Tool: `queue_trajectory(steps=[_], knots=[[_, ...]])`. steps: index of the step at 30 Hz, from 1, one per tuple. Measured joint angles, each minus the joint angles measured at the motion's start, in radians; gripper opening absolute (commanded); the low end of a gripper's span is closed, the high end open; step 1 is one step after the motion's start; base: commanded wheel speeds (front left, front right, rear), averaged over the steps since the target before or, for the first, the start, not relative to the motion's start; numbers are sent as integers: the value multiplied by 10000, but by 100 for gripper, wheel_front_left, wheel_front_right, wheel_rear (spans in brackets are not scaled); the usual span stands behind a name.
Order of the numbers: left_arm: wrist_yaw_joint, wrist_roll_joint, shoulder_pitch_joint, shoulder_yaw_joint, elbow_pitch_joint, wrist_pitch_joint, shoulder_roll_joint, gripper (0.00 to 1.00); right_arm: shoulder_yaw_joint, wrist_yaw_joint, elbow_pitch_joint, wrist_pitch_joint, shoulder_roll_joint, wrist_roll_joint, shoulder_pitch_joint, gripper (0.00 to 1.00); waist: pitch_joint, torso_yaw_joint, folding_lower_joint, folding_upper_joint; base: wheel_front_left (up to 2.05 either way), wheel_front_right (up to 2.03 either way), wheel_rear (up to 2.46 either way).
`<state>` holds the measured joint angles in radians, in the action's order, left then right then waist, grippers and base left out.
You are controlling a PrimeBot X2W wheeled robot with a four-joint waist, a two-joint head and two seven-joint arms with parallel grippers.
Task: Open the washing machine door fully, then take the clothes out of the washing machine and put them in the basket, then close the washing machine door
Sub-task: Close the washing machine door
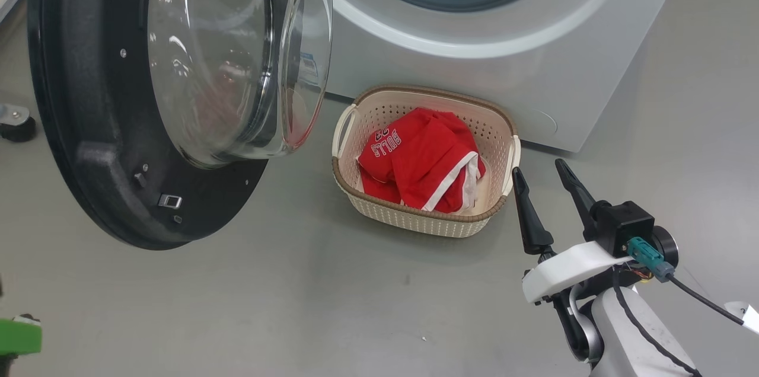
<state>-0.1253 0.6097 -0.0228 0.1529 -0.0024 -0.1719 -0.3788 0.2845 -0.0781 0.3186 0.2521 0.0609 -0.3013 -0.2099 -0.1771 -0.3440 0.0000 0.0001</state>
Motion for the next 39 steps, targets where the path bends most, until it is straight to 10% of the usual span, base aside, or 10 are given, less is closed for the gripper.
queue_trajectory(steps=[1,2,39], knots=[[0,-79,-31,-61,6,-174,19,90,0,0,-2,0,0,-2,0,100,2,-4,0,0,0,0,0],[0,-79,-31,-61,6,-174,19,100,0,0,-2,0,0,-2,0,100,2,-4,0,0,0,0,0],[-2,-165,-184,-943,1542,-773,493,100,-71,0,-111,0,-6,-35,52,100,-63,-57,1,0,0,0,0]])
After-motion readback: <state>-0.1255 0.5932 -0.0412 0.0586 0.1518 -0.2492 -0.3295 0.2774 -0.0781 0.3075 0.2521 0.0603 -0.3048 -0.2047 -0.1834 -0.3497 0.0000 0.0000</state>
